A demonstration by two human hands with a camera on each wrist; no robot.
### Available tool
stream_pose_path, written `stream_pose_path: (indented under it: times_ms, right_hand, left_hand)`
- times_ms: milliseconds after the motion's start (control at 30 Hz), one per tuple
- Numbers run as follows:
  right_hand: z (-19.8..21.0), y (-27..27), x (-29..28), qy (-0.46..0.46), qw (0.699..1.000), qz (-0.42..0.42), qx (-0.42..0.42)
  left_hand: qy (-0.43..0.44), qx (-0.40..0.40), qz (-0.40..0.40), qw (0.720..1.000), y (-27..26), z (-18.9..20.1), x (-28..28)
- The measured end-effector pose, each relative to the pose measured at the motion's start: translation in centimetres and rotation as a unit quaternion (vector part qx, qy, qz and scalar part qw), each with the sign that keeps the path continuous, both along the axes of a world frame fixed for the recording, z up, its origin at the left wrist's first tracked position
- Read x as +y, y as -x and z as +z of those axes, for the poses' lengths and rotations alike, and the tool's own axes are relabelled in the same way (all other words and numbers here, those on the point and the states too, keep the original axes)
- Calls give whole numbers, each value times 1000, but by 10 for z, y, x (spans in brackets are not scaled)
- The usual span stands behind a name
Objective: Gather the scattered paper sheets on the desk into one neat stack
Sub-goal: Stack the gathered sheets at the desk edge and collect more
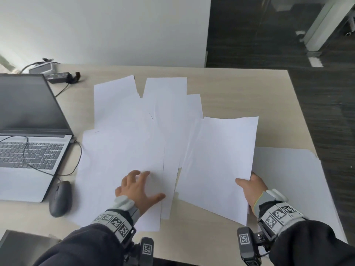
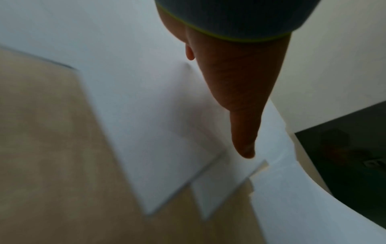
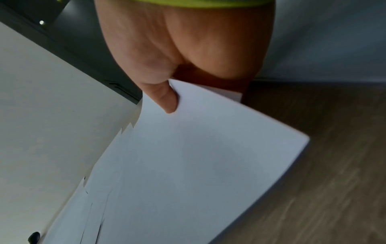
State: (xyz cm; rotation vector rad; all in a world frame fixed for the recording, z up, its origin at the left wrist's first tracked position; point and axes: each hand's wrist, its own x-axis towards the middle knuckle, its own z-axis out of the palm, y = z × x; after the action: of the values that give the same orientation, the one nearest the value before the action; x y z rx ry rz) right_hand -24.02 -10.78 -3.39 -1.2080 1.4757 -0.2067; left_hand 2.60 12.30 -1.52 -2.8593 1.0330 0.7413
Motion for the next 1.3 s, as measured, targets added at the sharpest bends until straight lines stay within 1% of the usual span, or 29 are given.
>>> stream_pose_path:
  times_ms: [133,300,500,600,700,800,867,933,1000,1100,1200,1300]
  right_hand:
    - [-2,-8,3,6,1000,-6,-9]
    - [2,-13,7,16,1000,1,-22]
    - [3,-10,3,35,998,10,-44]
    - [8,-6,3,43,996,7,-74]
    - [9,-6,1,35,995,0,-93]
    - [5,-9,3,13,996,24,-90]
    - [3,-14,7,2,995,57,-79]
    - [0,-17,13,-3,994,87,-67]
    - [-4,-19,20,-9,993,101,-61]
    - [-6,-21,27,-17,992,106,-61]
    - [-4,-23,35,-40,992,100,-68]
    - [10,-24,40,-55,992,81,-77]
  left_hand:
    - [-17,-14,3,1000,14,-4,31]
    - [-64,20,-38,997,24,-9,40]
    - [-48,39,-52,997,14,-11,47]
    - [-11,49,-33,998,9,-7,48]
    - [65,47,38,996,1,-9,49]
    - [143,50,120,981,-1,-5,43]
    - [195,55,141,969,4,9,32]
    - [247,74,143,955,12,23,21]
    - [275,100,120,949,21,29,10]
    - [251,115,25,961,38,24,-10]
    - [160,119,-69,977,60,21,-31]
    - [74,138,-150,976,81,16,-47]
